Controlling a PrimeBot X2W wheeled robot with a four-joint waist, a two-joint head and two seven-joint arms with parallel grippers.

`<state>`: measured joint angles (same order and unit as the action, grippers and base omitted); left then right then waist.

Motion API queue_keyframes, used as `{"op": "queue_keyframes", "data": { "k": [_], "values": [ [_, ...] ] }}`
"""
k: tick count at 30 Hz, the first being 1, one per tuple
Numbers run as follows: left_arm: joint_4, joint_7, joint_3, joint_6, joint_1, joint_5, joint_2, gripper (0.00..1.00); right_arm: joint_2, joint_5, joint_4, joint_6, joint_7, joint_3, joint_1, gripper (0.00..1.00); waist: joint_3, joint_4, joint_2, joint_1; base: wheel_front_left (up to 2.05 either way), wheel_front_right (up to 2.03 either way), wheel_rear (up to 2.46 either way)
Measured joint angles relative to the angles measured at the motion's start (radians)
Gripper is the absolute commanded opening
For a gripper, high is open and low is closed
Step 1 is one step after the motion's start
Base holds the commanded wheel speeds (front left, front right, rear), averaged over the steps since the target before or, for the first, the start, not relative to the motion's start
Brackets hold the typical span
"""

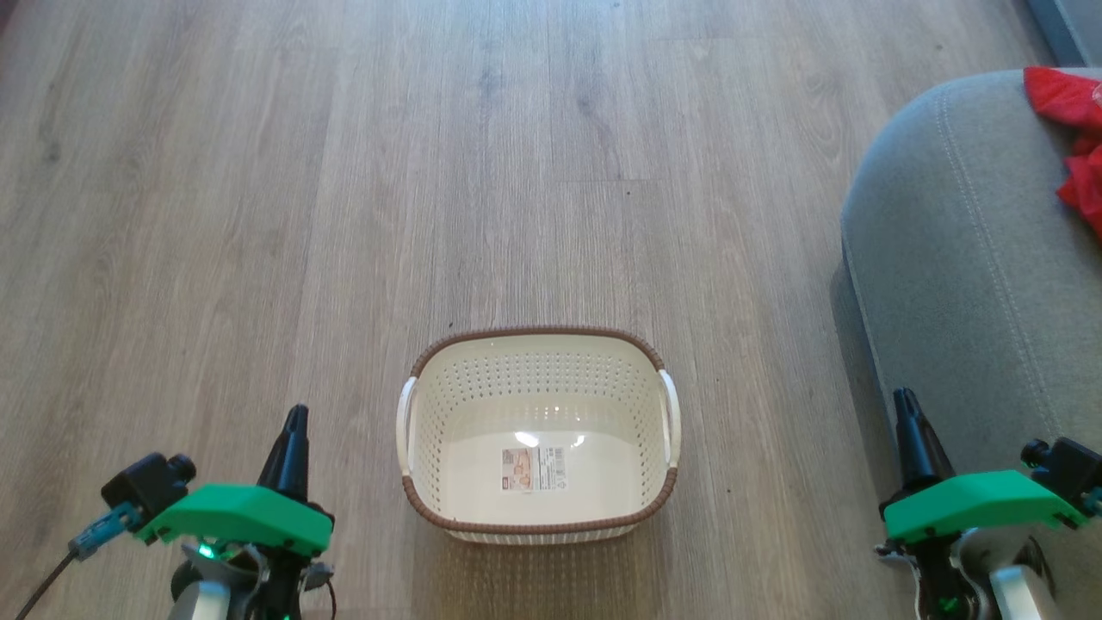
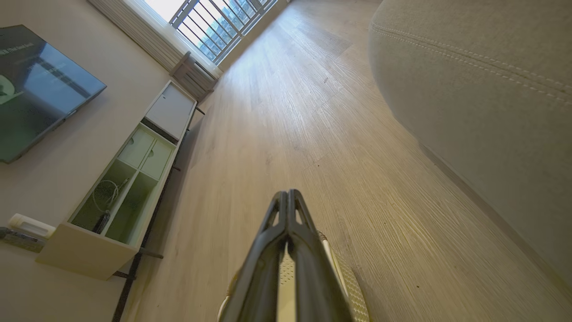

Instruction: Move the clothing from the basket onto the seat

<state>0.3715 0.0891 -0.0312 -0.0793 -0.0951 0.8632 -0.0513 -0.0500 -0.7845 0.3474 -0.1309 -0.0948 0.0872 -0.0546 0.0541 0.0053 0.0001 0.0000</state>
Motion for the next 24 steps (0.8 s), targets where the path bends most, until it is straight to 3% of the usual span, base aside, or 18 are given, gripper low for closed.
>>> {"op": "queue_keyframes", "data": {
  "k": [24],
  "values": [
    [-0.031,-0.067,0.035,-0.015,0.001,0.241,0.002,0.0,0.001,-0.267,-0.02,0.0,0.066,0.014,-0.001,0.0,-0.017,-0.002,0.0,0.0,0.0,0.0,0.0]
  ]
}}
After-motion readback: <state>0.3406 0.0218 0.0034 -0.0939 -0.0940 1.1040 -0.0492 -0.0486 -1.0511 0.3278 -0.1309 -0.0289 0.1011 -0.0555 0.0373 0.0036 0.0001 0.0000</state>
